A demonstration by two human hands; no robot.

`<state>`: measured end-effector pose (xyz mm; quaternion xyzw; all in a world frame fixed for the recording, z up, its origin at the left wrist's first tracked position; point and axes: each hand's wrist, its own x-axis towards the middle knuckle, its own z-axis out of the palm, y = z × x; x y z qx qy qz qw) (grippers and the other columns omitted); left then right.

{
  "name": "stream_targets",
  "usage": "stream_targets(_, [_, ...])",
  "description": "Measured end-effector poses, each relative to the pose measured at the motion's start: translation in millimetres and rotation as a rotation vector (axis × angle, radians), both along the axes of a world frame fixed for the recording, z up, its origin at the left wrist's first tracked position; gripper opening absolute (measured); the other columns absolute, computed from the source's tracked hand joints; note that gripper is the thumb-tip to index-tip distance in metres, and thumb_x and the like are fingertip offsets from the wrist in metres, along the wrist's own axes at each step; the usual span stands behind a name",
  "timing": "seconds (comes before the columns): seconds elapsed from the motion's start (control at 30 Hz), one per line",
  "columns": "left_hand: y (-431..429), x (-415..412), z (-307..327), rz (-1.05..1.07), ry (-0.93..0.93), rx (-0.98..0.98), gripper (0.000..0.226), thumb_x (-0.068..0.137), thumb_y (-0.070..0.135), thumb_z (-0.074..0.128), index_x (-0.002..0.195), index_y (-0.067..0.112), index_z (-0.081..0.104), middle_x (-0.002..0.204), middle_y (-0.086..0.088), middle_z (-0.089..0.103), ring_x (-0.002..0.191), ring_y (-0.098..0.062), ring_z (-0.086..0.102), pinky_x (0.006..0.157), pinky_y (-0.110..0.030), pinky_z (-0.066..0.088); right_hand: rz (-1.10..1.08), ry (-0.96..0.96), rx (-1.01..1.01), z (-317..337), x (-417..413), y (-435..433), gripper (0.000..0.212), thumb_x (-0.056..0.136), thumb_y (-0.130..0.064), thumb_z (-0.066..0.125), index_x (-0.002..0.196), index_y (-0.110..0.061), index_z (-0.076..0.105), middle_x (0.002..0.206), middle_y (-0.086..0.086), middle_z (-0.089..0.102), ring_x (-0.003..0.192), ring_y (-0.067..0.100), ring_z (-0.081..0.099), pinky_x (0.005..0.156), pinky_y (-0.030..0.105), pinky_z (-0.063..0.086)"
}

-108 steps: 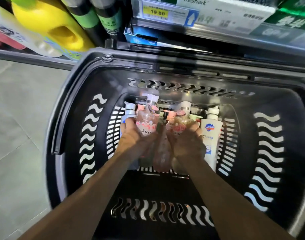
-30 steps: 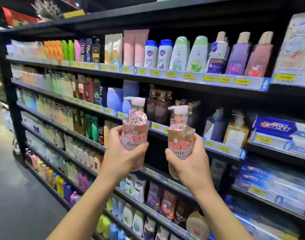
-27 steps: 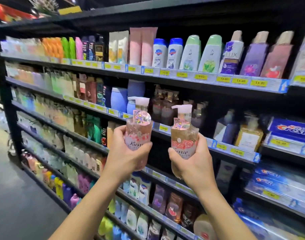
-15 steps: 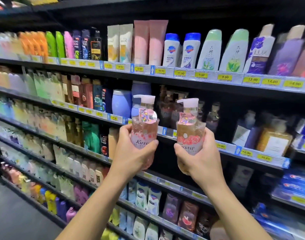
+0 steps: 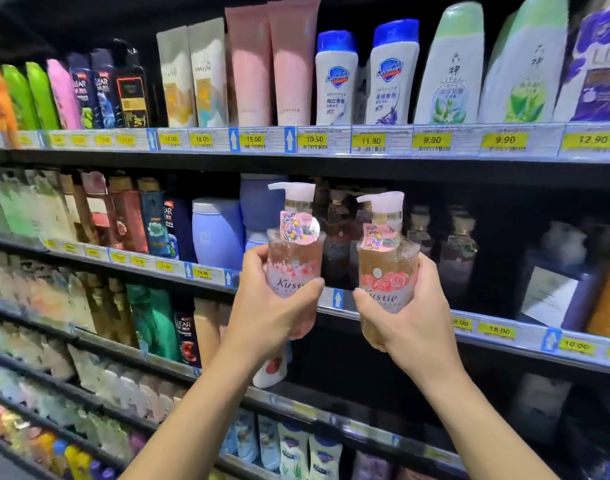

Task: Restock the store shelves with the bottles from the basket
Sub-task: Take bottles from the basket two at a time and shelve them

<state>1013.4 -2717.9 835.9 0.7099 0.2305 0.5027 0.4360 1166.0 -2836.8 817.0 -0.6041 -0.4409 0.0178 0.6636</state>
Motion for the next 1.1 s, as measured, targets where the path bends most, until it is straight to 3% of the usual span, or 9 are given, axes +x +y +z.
stream_targets(0.13, [25.7, 21.1, 4.8, -0.071, -0.025, 0.057, 0.057, 0.079, 0.017, 0.084, 0.117, 0.029, 0.043, 0.106, 0.012, 0.063, 0.089, 0.008, 0.065, 0.073, -0.007, 0.047, -0.074, -0.04, 0.02, 1.6, 15.1, 12.9, 0.07, 0.074, -0.033, 0.086, 0.132, -0.032, 0.047, 0.11, -0.012, 0.066, 0.097, 0.01, 0.068, 0.075, 0.037, 0.063])
stream_targets(0.3, [59.8, 43.0, 3.9, -0.202, -0.004, 0.168, 0.071, 0.076, 0.003, 0.085, 0.127, 0.023, 0.04, 0.118, 0.006, 0.061, 0.099, -0.001, 0.064, 0.084, -0.016, 0.049, -0.161, -0.068, 0.052, 3.6, 28.3, 23.9, 0.067, 0.072, -0.024, 0.087, 0.128, -0.03, 0.05, 0.105, -0.017, 0.067, 0.094, 0.004, 0.068, 0.073, 0.022, 0.058])
stream_targets(0.47, [90.9, 56.6, -3.5, -0.281, 0.021, 0.196, 0.081, 0.07, 0.038, 0.09, 0.134, 0.035, 0.04, 0.133, -0.005, 0.055, 0.117, -0.013, 0.061, 0.094, -0.03, 0.053, -0.246, -0.104, 0.076, 2.9, 32.4, 31.2, 0.066, 0.072, -0.012, 0.088, 0.127, -0.02, 0.052, 0.1, -0.027, 0.066, 0.092, -0.001, 0.067, 0.074, 0.012, 0.053])
stream_targets(0.6, [107.7, 64.5, -4.5, -0.304, 0.022, 0.189, 0.081, 0.071, 0.017, 0.091, 0.136, 0.025, 0.044, 0.13, 0.0, 0.06, 0.117, -0.008, 0.062, 0.095, -0.021, 0.051, -0.28, -0.149, 0.09, 3.4, 30.2, 39.3, 0.07, 0.071, -0.009, 0.088, 0.13, -0.016, 0.051, 0.1, -0.032, 0.063, 0.094, -0.004, 0.066, 0.076, 0.008, 0.05])
stream_targets(0.77, [123.8, 73.1, -14.9, -0.278, 0.153, 0.188, 0.073, 0.062, 0.049, 0.088, 0.124, 0.042, 0.051, 0.122, 0.005, 0.064, 0.113, -0.013, 0.064, 0.096, -0.044, 0.054, -0.272, -0.21, 0.128, 8.1, 24.3, 51.3, 0.082, 0.069, -0.008, 0.092, 0.134, -0.03, 0.047, 0.11, -0.036, 0.06, 0.105, -0.004, 0.064, 0.084, 0.009, 0.05])
stream_targets(0.9, [121.8, 75.9, -17.3, -0.214, 0.295, 0.249, 0.057, 0.062, 0.057, 0.084, 0.104, 0.037, 0.051, 0.106, 0.013, 0.062, 0.098, -0.007, 0.063, 0.083, -0.038, 0.055, -0.246, -0.247, 0.168, 11.7, 23.6, 60.4, 0.081, 0.065, -0.024, 0.089, 0.13, -0.046, 0.045, 0.119, -0.027, 0.061, 0.113, 0.003, 0.063, 0.093, 0.017, 0.052])
stream_targets(1.0, [121.3, 78.1, -14.9, -0.187, 0.354, 0.267, 0.052, 0.067, 0.057, 0.083, 0.095, 0.033, 0.046, 0.101, 0.011, 0.06, 0.094, -0.011, 0.061, 0.079, -0.038, 0.053, -0.247, -0.285, 0.127, 11.9, 30.9, 66.1, 0.082, 0.065, -0.037, 0.091, 0.134, -0.042, 0.048, 0.13, -0.004, 0.054, 0.125, 0.017, 0.057, 0.107, 0.035, 0.049])
stream_targets(1.1, [124.1, 78.9, -12.9, -0.161, 0.413, 0.261, 0.053, 0.07, 0.06, 0.081, 0.094, 0.029, 0.045, 0.1, 0.009, 0.06, 0.094, -0.016, 0.06, 0.077, -0.038, 0.05, -0.26, -0.339, 0.055, 14.1, 33.5, 67.3, 0.085, 0.065, -0.034, 0.096, 0.137, -0.035, 0.05, 0.127, -0.006, 0.045, 0.127, 0.013, 0.052, 0.105, 0.018, 0.043])
